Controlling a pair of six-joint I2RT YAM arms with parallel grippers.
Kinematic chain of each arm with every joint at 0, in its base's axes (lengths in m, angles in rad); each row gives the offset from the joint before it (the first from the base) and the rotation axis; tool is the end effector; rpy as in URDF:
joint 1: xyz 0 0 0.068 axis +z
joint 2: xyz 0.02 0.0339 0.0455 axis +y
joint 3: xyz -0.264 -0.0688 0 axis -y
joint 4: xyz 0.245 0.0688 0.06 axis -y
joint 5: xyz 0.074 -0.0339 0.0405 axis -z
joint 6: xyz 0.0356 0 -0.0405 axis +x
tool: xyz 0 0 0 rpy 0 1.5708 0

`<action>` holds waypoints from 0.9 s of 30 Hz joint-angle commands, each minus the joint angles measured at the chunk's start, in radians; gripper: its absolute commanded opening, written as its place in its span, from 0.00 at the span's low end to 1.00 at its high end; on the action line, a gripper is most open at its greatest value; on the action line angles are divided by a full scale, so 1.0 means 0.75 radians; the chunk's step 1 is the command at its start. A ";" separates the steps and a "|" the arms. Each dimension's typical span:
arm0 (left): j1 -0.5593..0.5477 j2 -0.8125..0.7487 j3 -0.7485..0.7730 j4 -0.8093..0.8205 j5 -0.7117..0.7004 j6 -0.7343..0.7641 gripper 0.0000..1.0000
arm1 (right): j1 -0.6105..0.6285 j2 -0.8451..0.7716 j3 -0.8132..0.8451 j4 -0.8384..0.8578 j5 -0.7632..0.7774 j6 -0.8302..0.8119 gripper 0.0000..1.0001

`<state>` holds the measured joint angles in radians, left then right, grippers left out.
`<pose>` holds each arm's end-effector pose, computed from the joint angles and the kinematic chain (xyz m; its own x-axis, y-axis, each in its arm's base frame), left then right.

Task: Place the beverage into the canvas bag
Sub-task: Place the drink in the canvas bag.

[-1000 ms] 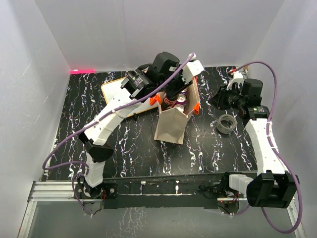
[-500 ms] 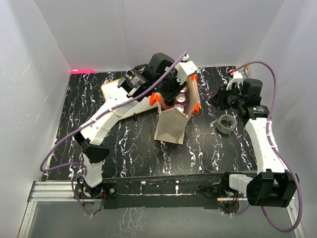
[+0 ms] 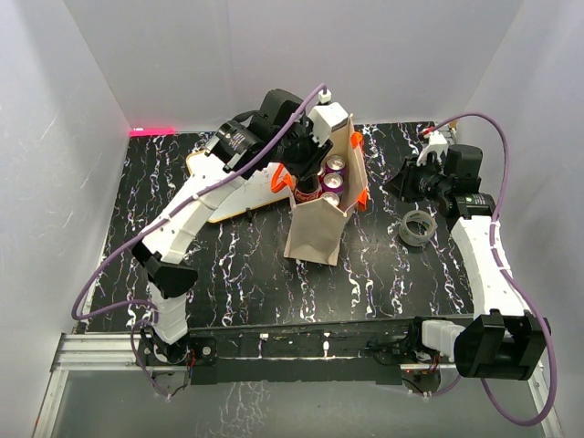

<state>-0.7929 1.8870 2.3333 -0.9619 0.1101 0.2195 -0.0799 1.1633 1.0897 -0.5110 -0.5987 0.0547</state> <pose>0.2726 -0.2823 0.4704 -0.1689 0.4799 -0.8609 0.8319 0.5378 0.1366 0.2512 0.0000 0.3406 -0.5713 0.0910 -0.8157 -0.3719 0.8572 0.3561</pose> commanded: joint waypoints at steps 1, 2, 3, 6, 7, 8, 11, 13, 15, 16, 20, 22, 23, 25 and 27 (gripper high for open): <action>0.008 -0.093 0.144 0.055 0.020 0.061 0.00 | -0.006 0.011 0.002 0.089 -0.012 0.013 0.18; 0.008 -0.093 0.160 0.048 0.030 0.071 0.00 | -0.006 0.012 0.004 0.090 -0.015 0.013 0.18; 0.008 -0.092 0.177 0.041 0.045 0.079 0.00 | -0.007 0.016 0.007 0.090 -0.016 0.014 0.18; 0.008 -0.095 0.216 0.022 0.083 0.094 0.00 | -0.007 0.024 0.009 0.096 -0.019 0.017 0.18; 0.008 -0.097 0.229 0.013 0.095 0.095 0.00 | -0.006 0.026 0.009 0.097 -0.018 0.018 0.18; 0.008 -0.100 0.234 0.006 0.107 0.099 0.00 | -0.006 0.029 0.009 0.098 -0.020 0.019 0.18; 0.008 -0.121 0.202 -0.017 0.136 0.093 0.00 | -0.007 0.032 0.013 0.099 -0.018 0.019 0.18; 0.008 -0.138 0.167 -0.027 0.142 0.078 0.00 | -0.008 0.033 0.017 0.097 -0.016 0.019 0.18; 0.014 -0.143 0.146 -0.033 0.149 0.062 0.00 | -0.006 0.035 0.021 0.097 -0.015 0.018 0.18; 0.023 -0.144 0.139 -0.035 0.165 0.047 0.00 | -0.006 0.036 0.023 0.096 -0.015 0.019 0.18; 0.104 -0.149 0.095 -0.046 0.261 -0.041 0.00 | -0.006 0.039 0.028 0.088 -0.019 0.019 0.18; 0.146 -0.157 0.061 -0.049 0.322 -0.097 0.00 | -0.008 0.039 0.026 0.085 -0.023 0.021 0.18; 0.162 -0.157 0.051 -0.054 0.348 -0.112 0.00 | -0.006 0.039 0.023 0.085 -0.024 0.021 0.18; 0.185 -0.154 0.039 -0.058 0.386 -0.130 0.00 | -0.006 0.035 0.019 0.084 -0.025 0.023 0.18; 0.196 -0.147 0.028 -0.064 0.405 -0.134 0.00 | -0.007 0.030 0.013 0.085 -0.024 0.025 0.18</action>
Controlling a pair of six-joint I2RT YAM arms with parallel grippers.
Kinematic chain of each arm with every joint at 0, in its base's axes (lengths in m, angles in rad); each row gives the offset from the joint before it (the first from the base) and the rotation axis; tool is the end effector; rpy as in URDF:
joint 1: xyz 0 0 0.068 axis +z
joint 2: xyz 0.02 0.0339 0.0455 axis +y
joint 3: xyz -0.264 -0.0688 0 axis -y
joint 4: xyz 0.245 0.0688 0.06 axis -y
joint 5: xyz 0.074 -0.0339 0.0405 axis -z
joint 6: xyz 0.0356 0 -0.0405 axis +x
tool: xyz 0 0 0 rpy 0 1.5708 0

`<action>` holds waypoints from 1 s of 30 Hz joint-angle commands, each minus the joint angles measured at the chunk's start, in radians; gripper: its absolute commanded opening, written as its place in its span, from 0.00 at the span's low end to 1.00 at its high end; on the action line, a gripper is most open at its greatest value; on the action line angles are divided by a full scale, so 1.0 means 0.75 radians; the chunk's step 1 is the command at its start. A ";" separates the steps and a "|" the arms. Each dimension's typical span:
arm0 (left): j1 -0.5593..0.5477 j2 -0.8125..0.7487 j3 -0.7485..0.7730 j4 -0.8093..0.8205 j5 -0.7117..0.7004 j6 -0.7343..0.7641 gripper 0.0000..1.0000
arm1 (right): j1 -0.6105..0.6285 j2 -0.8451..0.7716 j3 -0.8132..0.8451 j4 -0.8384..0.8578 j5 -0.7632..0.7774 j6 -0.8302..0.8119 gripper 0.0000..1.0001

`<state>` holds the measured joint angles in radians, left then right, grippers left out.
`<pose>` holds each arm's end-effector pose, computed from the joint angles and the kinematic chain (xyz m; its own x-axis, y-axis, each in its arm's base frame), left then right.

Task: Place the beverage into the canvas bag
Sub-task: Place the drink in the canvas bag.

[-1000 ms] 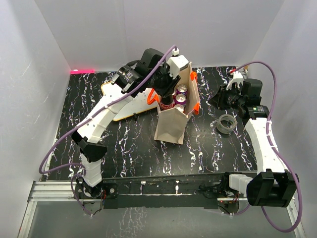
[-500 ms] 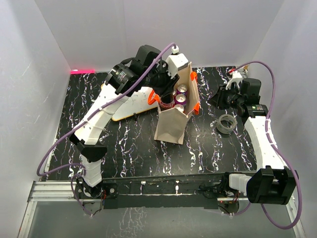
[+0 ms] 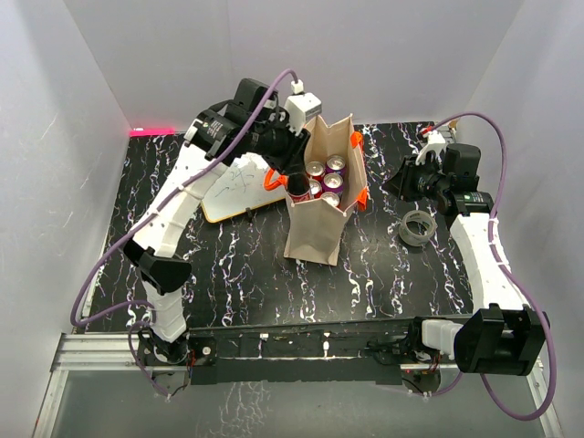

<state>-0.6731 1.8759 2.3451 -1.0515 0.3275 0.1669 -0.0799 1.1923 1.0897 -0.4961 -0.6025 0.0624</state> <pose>0.2905 -0.2463 0.4704 -0.2911 0.4332 -0.8530 0.8607 0.5079 -0.0357 0.2584 -0.0005 0.3352 -0.5857 0.0984 -0.8045 -0.3651 0.8542 0.3703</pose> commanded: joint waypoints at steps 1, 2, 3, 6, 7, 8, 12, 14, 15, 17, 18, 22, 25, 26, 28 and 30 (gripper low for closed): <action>0.042 -0.130 0.002 0.053 0.127 -0.068 0.00 | -0.007 -0.011 0.009 0.065 -0.019 0.015 0.18; 0.044 -0.125 -0.006 0.053 0.130 -0.066 0.00 | -0.006 -0.013 0.007 0.064 -0.019 0.015 0.18; 0.045 -0.121 -0.012 0.055 0.127 -0.063 0.00 | -0.006 -0.016 0.005 0.066 -0.020 0.015 0.18; 0.043 -0.101 -0.010 0.054 0.108 -0.033 0.00 | -0.006 -0.023 -0.002 0.071 -0.015 0.015 0.18; 0.044 -0.092 0.004 0.048 0.109 -0.015 0.00 | -0.007 -0.025 -0.006 0.071 -0.013 0.017 0.18; 0.044 -0.084 0.019 0.042 0.109 -0.004 0.00 | -0.007 -0.026 -0.009 0.072 -0.013 0.017 0.18; 0.014 -0.034 0.147 -0.007 0.053 0.101 0.00 | -0.007 -0.027 -0.017 0.076 -0.014 0.019 0.18; -0.027 0.040 0.281 -0.080 0.011 0.161 0.00 | -0.007 -0.025 -0.016 0.078 -0.013 0.019 0.18; -0.043 0.064 0.337 -0.111 0.003 0.177 0.00 | -0.007 -0.025 -0.017 0.079 -0.010 0.017 0.18; -0.058 0.061 0.365 -0.126 0.022 0.183 0.00 | -0.006 -0.028 -0.022 0.079 -0.009 0.017 0.18; -0.060 0.034 0.341 -0.104 0.045 0.179 0.00 | -0.007 -0.033 -0.026 0.080 -0.007 0.017 0.18; -0.061 -0.040 0.254 -0.061 0.071 0.202 0.00 | -0.007 -0.049 -0.051 0.080 -0.007 0.017 0.18; -0.062 -0.047 0.271 -0.090 0.084 0.202 0.00 | -0.006 -0.056 -0.061 0.085 -0.009 0.022 0.18; -0.062 -0.055 0.266 -0.089 0.088 0.203 0.00 | -0.006 -0.059 -0.061 0.087 -0.011 0.023 0.18; -0.062 -0.064 0.264 -0.092 0.090 0.203 0.00 | -0.008 -0.059 -0.059 0.087 -0.015 0.024 0.18; -0.063 -0.069 0.263 -0.099 0.089 0.202 0.00 | -0.008 -0.060 -0.056 0.089 -0.018 0.025 0.18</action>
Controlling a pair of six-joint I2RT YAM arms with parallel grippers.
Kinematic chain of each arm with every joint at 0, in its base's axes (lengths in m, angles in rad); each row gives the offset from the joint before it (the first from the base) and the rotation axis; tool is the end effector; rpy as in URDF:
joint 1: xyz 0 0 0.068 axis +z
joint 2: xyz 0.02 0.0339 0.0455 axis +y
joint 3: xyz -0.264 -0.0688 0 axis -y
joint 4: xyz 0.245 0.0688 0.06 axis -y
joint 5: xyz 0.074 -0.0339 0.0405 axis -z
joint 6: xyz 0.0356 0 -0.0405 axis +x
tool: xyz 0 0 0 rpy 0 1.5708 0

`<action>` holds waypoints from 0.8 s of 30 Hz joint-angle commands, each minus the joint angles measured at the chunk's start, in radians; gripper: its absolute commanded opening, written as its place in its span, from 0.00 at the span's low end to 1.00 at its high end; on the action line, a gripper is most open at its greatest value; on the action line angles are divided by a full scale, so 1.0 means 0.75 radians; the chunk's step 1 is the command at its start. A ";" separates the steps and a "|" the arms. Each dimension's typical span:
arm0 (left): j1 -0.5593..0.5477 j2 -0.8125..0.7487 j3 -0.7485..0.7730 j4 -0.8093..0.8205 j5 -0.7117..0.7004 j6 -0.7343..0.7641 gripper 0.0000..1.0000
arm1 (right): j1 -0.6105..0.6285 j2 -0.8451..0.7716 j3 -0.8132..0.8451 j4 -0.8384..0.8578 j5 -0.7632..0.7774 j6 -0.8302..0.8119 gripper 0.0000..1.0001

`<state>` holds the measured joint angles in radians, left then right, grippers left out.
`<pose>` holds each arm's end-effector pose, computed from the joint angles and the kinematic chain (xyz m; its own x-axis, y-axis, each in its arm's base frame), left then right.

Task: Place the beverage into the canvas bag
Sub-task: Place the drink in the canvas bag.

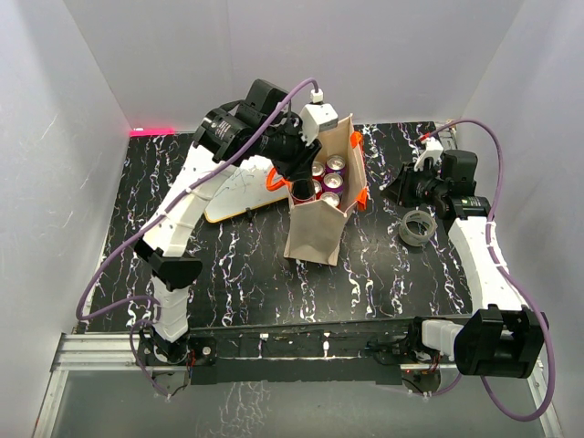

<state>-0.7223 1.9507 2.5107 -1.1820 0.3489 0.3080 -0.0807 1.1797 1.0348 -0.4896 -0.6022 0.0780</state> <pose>0.2778 -0.2610 0.4770 -0.1651 0.5251 -0.8349 0.9232 0.3801 0.0566 0.2545 -0.0003 0.3203 -0.6193 0.1145 -0.7768 -0.3411 0.8519 0.3975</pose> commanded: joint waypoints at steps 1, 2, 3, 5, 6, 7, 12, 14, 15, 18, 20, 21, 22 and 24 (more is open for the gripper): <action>0.002 -0.169 0.039 0.072 0.061 0.014 0.00 | -0.006 -0.044 0.018 0.080 -0.017 0.005 0.18; 0.000 -0.169 0.034 0.068 0.061 0.015 0.00 | -0.006 -0.044 0.017 0.081 -0.020 0.006 0.18; 0.000 -0.169 0.028 0.064 0.060 0.015 0.00 | -0.006 -0.047 0.017 0.081 -0.020 0.006 0.18; -0.004 -0.161 0.016 0.041 0.062 0.017 0.00 | -0.007 -0.054 0.013 0.077 -0.017 0.008 0.18; -0.006 -0.158 0.010 0.029 0.061 0.016 0.00 | -0.007 -0.057 0.013 0.075 -0.017 0.007 0.18; -0.006 -0.153 0.000 0.010 0.057 0.016 0.00 | -0.006 -0.059 0.010 0.074 -0.017 0.008 0.18; -0.005 -0.135 -0.069 0.002 0.043 -0.006 0.00 | -0.006 -0.068 0.004 0.075 -0.012 0.007 0.18; -0.005 -0.106 -0.058 -0.027 0.037 -0.010 0.00 | -0.005 -0.070 0.003 0.074 -0.011 0.006 0.18; -0.006 -0.093 -0.043 -0.042 0.036 -0.012 0.00 | -0.006 -0.070 0.005 0.074 -0.009 0.006 0.18; -0.006 -0.073 -0.021 -0.043 0.040 -0.018 0.00 | -0.006 -0.070 0.005 0.075 -0.004 0.004 0.18; -0.005 -0.070 -0.009 -0.042 0.038 -0.023 0.00 | -0.005 -0.070 0.000 0.076 -0.005 0.004 0.18; -0.004 -0.070 0.004 -0.043 0.041 -0.026 0.00 | -0.006 -0.070 -0.004 0.076 -0.005 0.004 0.18; -0.002 -0.073 0.019 -0.041 0.048 -0.027 0.00 | -0.006 -0.072 -0.006 0.077 -0.007 0.004 0.18; 0.001 -0.085 0.045 -0.022 0.065 -0.042 0.00 | -0.007 -0.073 -0.011 0.077 -0.007 0.004 0.18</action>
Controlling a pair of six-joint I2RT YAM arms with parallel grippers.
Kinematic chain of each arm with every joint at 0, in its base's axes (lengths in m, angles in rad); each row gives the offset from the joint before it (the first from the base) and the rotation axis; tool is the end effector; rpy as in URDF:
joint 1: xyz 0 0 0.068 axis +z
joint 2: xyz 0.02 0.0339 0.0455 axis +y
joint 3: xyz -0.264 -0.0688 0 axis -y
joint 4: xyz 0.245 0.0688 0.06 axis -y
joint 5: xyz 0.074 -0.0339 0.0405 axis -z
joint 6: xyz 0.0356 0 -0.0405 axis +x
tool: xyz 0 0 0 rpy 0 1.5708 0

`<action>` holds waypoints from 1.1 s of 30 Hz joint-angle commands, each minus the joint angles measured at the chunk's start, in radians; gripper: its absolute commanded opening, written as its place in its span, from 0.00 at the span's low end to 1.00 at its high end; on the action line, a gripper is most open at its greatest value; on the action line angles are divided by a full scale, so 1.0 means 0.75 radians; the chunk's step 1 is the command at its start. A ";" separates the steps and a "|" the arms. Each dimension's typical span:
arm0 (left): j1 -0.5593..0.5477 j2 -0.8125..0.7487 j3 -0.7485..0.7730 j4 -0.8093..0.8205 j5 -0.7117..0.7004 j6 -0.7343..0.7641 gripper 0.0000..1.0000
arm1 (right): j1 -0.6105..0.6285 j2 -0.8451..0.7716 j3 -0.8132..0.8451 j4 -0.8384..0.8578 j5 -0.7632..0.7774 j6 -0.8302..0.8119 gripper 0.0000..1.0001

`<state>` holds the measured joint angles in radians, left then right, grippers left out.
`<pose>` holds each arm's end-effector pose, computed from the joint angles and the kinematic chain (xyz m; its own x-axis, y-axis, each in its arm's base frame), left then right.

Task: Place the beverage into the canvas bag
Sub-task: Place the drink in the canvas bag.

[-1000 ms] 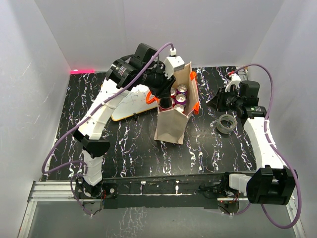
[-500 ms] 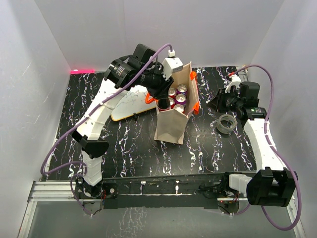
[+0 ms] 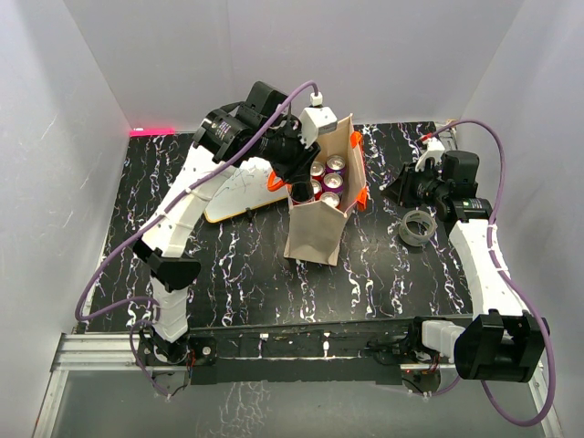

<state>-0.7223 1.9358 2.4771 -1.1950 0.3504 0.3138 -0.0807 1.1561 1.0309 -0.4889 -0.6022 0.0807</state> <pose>0.2760 -0.2595 0.4724 -0.1792 0.5443 -0.8195 0.9259 0.3748 0.0465 0.2495 0.0001 0.3245 -0.6043 0.1155 -0.7883 -0.3474 0.8522 0.3912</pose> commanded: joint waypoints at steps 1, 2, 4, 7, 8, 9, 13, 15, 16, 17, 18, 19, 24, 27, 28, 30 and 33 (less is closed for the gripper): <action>0.000 -0.080 0.098 0.004 0.081 -0.054 0.00 | -0.007 -0.040 -0.006 0.074 -0.009 0.001 0.18; 0.000 -0.091 0.106 0.003 0.098 -0.060 0.00 | -0.006 -0.038 -0.006 0.071 -0.012 0.002 0.18; 0.001 -0.123 0.099 -0.010 0.128 -0.070 0.00 | -0.007 -0.033 -0.003 0.065 -0.022 0.003 0.18; 0.002 -0.194 0.025 -0.021 0.160 -0.071 0.00 | -0.007 -0.028 0.002 0.064 -0.027 0.004 0.18; 0.000 -0.206 0.012 -0.026 0.169 -0.069 0.00 | -0.006 -0.029 0.002 0.062 -0.028 0.005 0.18; 0.002 -0.212 0.008 -0.032 0.173 -0.069 0.00 | -0.006 -0.031 0.000 0.061 -0.030 0.006 0.18; 0.000 -0.212 -0.011 -0.039 0.205 -0.073 0.00 | -0.005 -0.056 -0.023 0.045 -0.031 0.007 0.18; 0.001 -0.202 -0.014 -0.047 0.212 -0.073 0.00 | -0.006 -0.069 -0.027 0.035 -0.022 0.005 0.18; 0.002 -0.196 -0.020 -0.052 0.216 -0.073 0.00 | -0.005 -0.076 -0.026 0.029 -0.020 0.004 0.18; 0.000 -0.188 -0.029 -0.062 0.214 -0.070 0.00 | -0.005 -0.081 -0.026 0.024 -0.020 0.001 0.18; 0.000 -0.181 -0.041 -0.072 0.211 -0.063 0.00 | -0.005 -0.081 -0.026 0.024 -0.020 -0.001 0.18; 0.001 -0.175 -0.057 -0.072 0.205 -0.061 0.00 | -0.006 -0.084 -0.026 0.025 -0.018 -0.001 0.18; 0.000 -0.137 -0.091 -0.061 0.162 -0.051 0.00 | -0.005 -0.081 -0.024 0.035 -0.016 0.000 0.18; 0.001 -0.112 -0.099 -0.078 0.151 -0.051 0.00 | -0.007 -0.080 -0.029 0.040 -0.017 0.003 0.18; 0.001 -0.112 -0.105 -0.068 0.143 -0.055 0.00 | -0.005 -0.081 -0.032 0.042 -0.019 0.005 0.18; 0.000 -0.131 -0.157 -0.013 0.120 -0.051 0.00 | -0.006 -0.083 -0.039 0.046 -0.015 0.005 0.18; 0.001 -0.140 -0.217 0.034 0.101 -0.041 0.00 | -0.006 -0.087 -0.054 0.054 -0.017 0.009 0.18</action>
<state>-0.7155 1.8896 2.3512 -1.1866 0.3782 0.3122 -0.0807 1.1133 1.0103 -0.4942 -0.6094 0.0811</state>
